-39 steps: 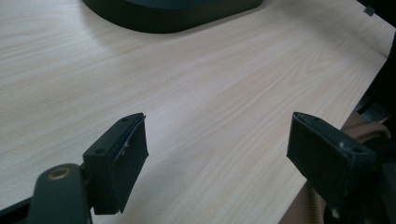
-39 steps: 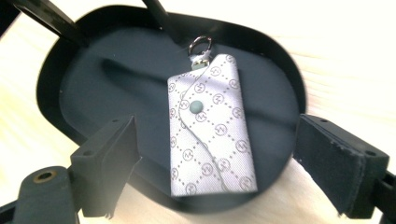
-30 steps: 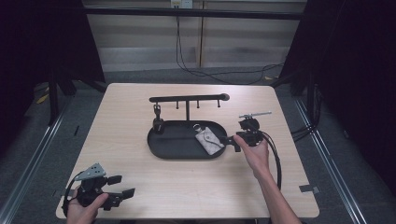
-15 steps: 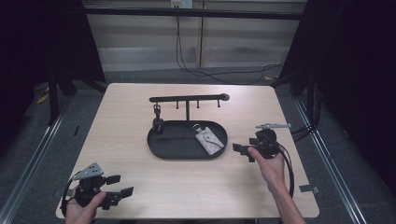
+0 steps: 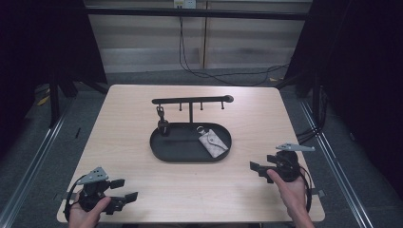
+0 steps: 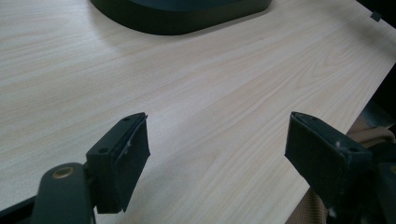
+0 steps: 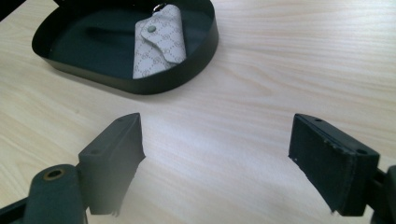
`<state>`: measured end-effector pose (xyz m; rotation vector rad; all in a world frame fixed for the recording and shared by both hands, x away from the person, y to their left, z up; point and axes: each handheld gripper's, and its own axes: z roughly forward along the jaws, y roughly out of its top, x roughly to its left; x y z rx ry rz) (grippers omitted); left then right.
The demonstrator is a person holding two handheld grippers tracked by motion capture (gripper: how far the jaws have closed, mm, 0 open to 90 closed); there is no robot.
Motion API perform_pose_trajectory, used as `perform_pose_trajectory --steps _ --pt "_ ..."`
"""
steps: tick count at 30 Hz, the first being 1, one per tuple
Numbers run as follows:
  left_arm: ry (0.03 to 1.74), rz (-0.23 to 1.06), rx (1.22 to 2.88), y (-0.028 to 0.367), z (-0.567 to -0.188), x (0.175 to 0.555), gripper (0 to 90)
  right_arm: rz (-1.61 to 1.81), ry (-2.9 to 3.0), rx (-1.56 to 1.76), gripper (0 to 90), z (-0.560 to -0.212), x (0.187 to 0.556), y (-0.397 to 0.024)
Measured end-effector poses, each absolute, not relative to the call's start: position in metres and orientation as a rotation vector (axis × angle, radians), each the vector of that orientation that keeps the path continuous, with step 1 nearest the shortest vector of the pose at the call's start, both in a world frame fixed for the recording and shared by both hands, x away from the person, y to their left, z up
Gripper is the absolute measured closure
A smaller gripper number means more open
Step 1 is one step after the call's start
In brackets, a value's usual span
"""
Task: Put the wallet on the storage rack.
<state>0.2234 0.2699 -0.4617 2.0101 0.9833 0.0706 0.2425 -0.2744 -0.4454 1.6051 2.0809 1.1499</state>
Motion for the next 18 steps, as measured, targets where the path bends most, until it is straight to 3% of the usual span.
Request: perform_pose_trajectory --steps 11,18 --pt "0.994 0.075 2.007 0.271 -0.462 0.224 21.4 1.118 2.043 1.622 17.2 -0.458 0.204 -0.297" --pt "0.987 0.074 1.999 0.273 -0.46 0.223 21.4 1.076 2.055 1.708 18.4 -0.475 0.204 -0.309"
